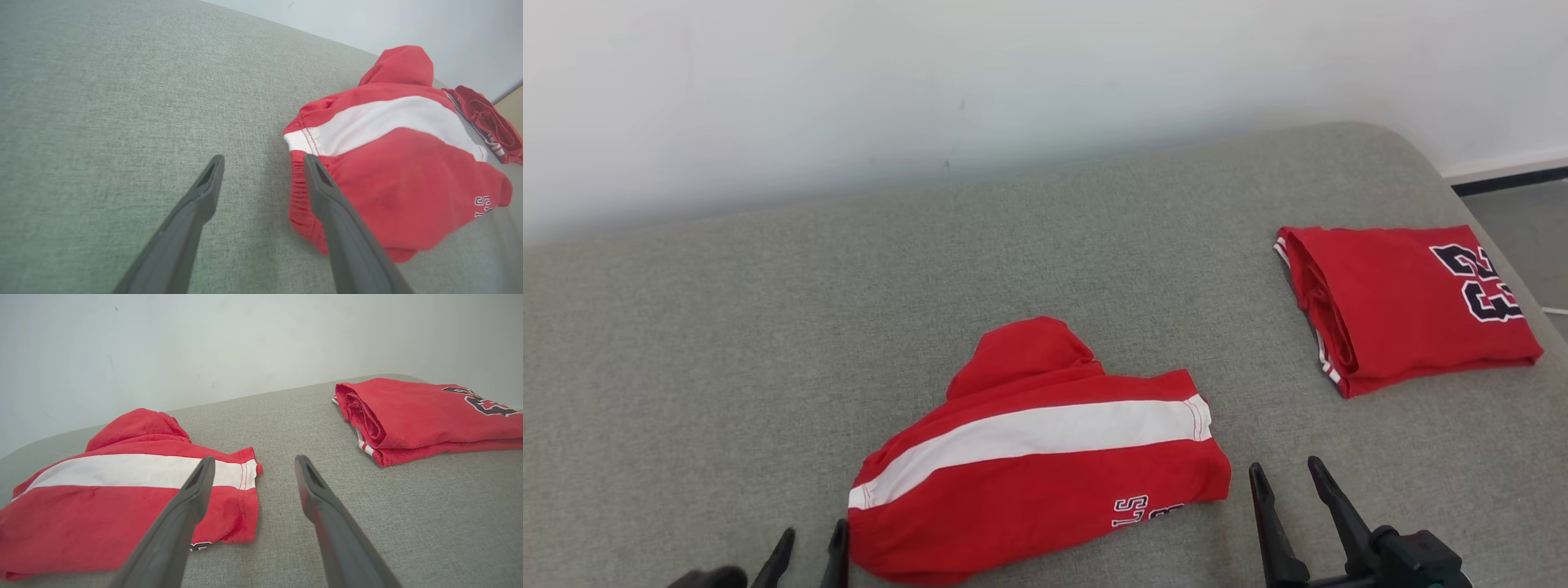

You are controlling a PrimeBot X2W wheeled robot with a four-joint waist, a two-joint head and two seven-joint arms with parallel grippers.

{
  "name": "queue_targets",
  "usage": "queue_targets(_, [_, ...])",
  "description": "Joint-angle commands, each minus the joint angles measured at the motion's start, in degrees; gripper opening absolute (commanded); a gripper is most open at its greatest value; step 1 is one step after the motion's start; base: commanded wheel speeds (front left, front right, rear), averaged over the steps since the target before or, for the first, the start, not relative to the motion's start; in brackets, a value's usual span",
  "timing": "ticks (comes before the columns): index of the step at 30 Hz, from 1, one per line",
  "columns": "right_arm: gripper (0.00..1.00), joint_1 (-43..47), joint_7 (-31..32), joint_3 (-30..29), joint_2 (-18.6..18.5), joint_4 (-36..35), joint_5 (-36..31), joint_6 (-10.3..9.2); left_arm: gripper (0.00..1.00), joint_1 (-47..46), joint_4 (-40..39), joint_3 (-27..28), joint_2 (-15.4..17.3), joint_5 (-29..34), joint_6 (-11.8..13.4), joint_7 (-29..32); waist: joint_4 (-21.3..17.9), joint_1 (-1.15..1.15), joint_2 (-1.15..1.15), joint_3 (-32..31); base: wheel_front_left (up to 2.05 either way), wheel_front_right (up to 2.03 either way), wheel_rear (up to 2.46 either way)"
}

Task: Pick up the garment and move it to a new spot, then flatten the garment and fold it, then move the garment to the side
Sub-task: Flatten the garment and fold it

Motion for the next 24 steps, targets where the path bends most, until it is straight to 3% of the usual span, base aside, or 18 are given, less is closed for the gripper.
queue_targets(1, [1.00, 0.8, 0.0, -0.2, -0.3, -0.2, -0.7, -0.17, 1.00, 1.4, 0.1, 0.7, -0.2, -0.4, 0.2, -1.1, 0.6, 0.00, 0.00, -1.0, 0.00, 0.00, 0.00])
queue_targets(6, [1.00, 1.8, 0.0, -1.4, -0.2, -1.2, -1.2, -0.17, 1.00, 4.8, -4.0, 6.2, -1.7, 4.7, 0.3, -3.4, 2.0, 0.00, 0.00, -2.7, 0.00, 0.00, 0.00])
queue_targets(15, [1.00, 2.8, 0.0, -1.5, 0.1, -2.0, -2.4, -0.17, 1.00, 14.8, -16.5, 23.7, -12.7, 20.7, -4.6, -3.4, 5.2, 0.00, 0.00, -4.6, 0.00, 0.00, 0.00])
queue_targets(24, [1.00, 3.7, 0.0, -3.0, 0.4, -1.2, -3.9, -0.17, 1.00, 18.0, -17.1, 29.5, -15.7, 25.5, -6.9, -3.4, 6.8, 0.00, 0.00, -6.1, 0.00, 0.00, 0.00])
